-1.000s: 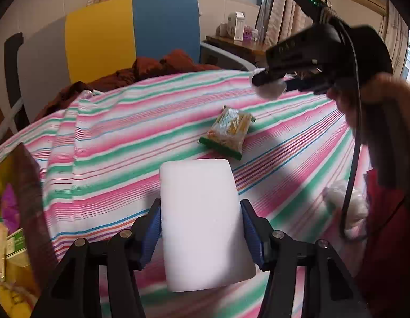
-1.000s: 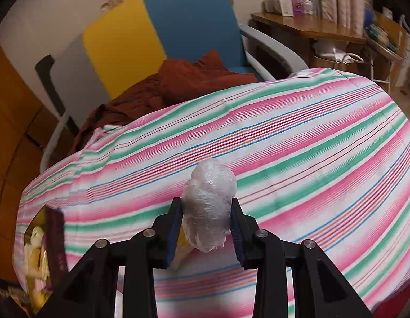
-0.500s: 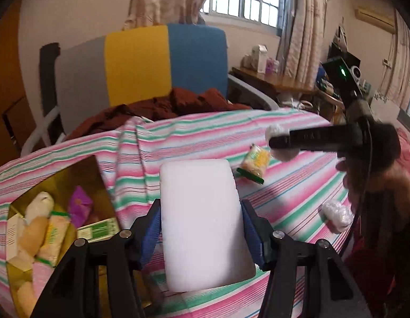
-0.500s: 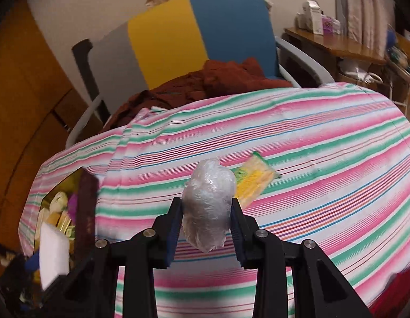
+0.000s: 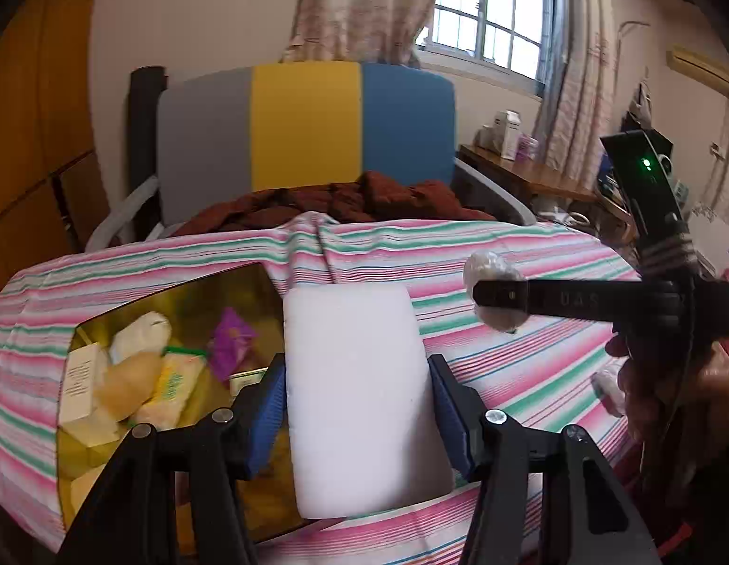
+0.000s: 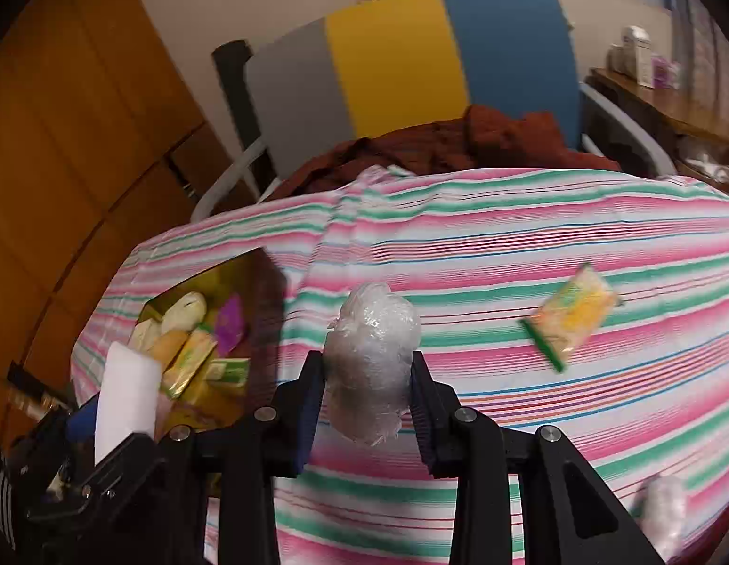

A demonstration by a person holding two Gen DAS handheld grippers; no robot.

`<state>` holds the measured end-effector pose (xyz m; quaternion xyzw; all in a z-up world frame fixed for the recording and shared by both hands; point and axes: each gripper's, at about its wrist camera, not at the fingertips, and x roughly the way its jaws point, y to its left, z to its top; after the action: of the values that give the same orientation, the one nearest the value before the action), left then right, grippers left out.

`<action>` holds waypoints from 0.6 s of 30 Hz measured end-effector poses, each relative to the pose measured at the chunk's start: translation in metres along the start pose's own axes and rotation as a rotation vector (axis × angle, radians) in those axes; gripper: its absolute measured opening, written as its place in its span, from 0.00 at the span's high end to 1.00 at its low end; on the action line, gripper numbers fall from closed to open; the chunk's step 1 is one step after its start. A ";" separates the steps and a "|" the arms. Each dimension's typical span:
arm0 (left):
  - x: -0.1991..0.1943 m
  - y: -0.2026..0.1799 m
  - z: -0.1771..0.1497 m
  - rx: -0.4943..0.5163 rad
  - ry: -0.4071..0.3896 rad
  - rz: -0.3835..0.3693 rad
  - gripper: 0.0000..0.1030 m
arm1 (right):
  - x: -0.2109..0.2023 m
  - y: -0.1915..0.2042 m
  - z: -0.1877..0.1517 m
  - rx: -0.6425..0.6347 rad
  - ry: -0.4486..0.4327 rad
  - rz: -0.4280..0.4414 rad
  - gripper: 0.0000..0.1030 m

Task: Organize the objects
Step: 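Carry sponge and wrapped item into the gold tray and open both tools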

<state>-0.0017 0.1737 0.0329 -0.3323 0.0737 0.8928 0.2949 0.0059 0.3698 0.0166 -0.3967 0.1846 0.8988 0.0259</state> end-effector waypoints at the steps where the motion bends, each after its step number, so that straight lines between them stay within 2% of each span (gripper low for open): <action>1: -0.002 0.005 -0.001 -0.009 -0.002 0.004 0.43 | 0.002 0.007 -0.002 -0.007 0.003 0.008 0.66; 8: -0.028 0.065 -0.007 -0.126 -0.038 0.048 0.43 | 0.018 0.055 -0.015 -0.078 0.045 0.086 0.66; 11: -0.038 0.101 -0.014 -0.195 -0.046 0.104 0.43 | 0.025 0.074 -0.017 -0.111 0.058 0.110 0.66; 18: -0.041 0.166 -0.037 -0.333 -0.008 0.208 0.43 | 0.051 0.117 0.005 -0.172 0.071 0.146 0.65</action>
<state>-0.0519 0.0061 0.0199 -0.3633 -0.0421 0.9198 0.1423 -0.0547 0.2577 0.0194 -0.4145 0.1358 0.8963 -0.0802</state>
